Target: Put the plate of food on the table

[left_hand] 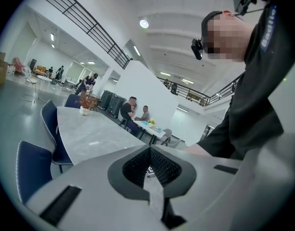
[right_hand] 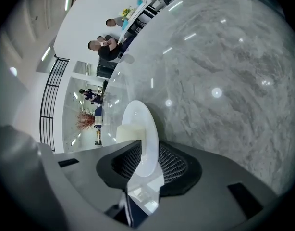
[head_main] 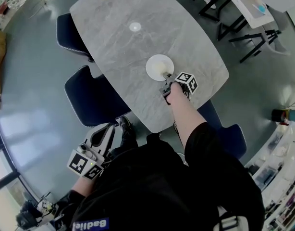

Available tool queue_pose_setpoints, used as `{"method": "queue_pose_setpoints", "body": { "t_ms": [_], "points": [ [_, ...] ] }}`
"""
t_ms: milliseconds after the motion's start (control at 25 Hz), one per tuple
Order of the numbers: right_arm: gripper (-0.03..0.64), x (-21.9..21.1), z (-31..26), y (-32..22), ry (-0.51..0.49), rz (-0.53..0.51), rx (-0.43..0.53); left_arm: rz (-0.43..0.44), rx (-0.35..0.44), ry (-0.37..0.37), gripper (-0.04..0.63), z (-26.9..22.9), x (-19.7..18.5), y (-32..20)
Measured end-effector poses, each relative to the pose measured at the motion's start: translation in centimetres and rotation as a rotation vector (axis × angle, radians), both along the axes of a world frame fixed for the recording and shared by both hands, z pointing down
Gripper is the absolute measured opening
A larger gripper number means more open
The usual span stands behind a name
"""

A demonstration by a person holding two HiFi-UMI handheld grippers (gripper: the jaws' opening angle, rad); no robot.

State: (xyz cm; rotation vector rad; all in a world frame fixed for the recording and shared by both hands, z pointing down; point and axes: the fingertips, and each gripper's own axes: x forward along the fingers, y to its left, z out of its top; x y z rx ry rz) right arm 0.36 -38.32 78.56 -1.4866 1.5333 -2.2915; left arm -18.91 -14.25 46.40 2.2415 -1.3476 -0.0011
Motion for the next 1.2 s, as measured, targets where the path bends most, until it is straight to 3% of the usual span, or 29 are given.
{"method": "queue_pose_setpoints", "body": {
  "t_ms": [280, 480, 720, 920, 1200],
  "points": [
    [0.184, -0.3, -0.5, -0.3, 0.005, -0.041, -0.030, -0.009, 0.002, 0.005, 0.008, 0.0, -0.2, 0.1],
    [0.190, 0.2, -0.7, 0.3, 0.007, -0.031, -0.028, -0.008, 0.014, 0.009, 0.008, -0.2, -0.3, 0.1],
    [0.190, 1.8, -2.5, 2.8, -0.009, -0.029, 0.087, 0.021, 0.044, 0.019, 0.008, -0.8, 0.4, -0.2],
    [0.190, 1.7, -5.9, 6.1, -0.094, -0.045, 0.190, 0.062, 0.068, 0.031, 0.008, -1.4, 1.3, -0.5],
    [0.189, 0.0, -12.1, 11.2, -0.184, -0.205, 0.332, 0.124, 0.092, 0.049, 0.008, -2.1, 3.3, -0.6]
  ]
}}
